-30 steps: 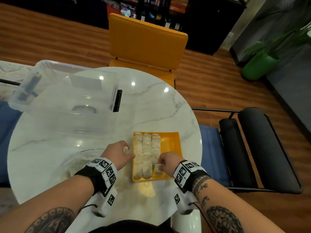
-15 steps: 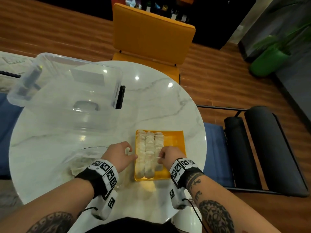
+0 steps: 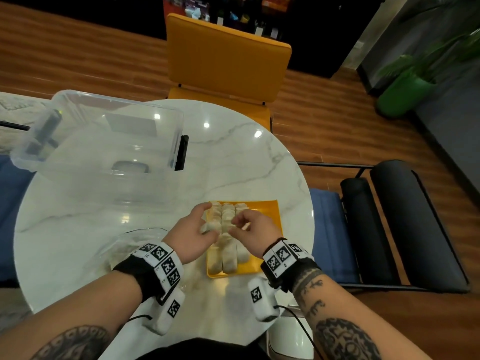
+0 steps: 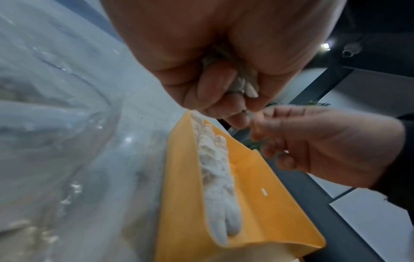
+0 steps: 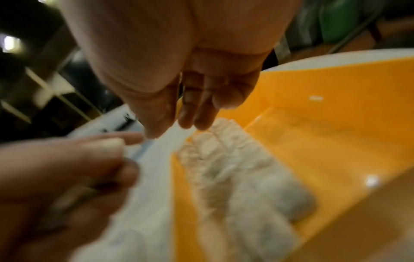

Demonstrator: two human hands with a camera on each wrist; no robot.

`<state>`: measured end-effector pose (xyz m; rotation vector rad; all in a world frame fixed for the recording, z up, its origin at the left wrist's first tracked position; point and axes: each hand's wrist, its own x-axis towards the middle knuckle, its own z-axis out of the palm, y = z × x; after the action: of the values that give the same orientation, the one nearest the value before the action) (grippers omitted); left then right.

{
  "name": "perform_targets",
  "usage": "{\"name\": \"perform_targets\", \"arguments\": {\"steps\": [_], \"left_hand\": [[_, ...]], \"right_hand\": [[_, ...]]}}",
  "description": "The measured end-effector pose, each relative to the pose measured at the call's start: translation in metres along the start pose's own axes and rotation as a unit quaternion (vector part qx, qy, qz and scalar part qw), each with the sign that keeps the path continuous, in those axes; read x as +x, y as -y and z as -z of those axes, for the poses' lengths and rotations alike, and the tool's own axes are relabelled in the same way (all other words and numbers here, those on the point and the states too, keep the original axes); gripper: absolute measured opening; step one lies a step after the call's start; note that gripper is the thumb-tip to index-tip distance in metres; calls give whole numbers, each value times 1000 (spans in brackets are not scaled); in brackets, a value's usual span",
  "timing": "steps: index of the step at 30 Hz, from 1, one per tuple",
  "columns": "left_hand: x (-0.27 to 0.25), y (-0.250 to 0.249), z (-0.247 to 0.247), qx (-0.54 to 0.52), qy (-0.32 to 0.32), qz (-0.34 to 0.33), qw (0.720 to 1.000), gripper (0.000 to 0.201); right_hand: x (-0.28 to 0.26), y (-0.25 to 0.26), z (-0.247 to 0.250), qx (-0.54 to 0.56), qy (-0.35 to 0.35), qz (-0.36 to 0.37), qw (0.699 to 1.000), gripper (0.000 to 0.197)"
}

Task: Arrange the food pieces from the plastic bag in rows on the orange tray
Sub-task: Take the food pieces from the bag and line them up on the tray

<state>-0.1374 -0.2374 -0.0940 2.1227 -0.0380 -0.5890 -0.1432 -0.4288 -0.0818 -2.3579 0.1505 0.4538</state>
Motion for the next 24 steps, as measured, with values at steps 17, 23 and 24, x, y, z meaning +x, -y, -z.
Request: {"name": "perform_targets", "arguments": {"steps": [17,23,24], "left_hand": [[-28,-32,4,-115,-60,-106,986,7],[-15,-30,4,-10,-25,-118,993,6],[-13,-31,4,16,-19,-126,992,4]], "right_hand": [[-47,23,-4,285,-77,7,955,9],[-48,23,10,201,-82,68,974,33],[-46,23,11,177,-84,76,978,30]]}}
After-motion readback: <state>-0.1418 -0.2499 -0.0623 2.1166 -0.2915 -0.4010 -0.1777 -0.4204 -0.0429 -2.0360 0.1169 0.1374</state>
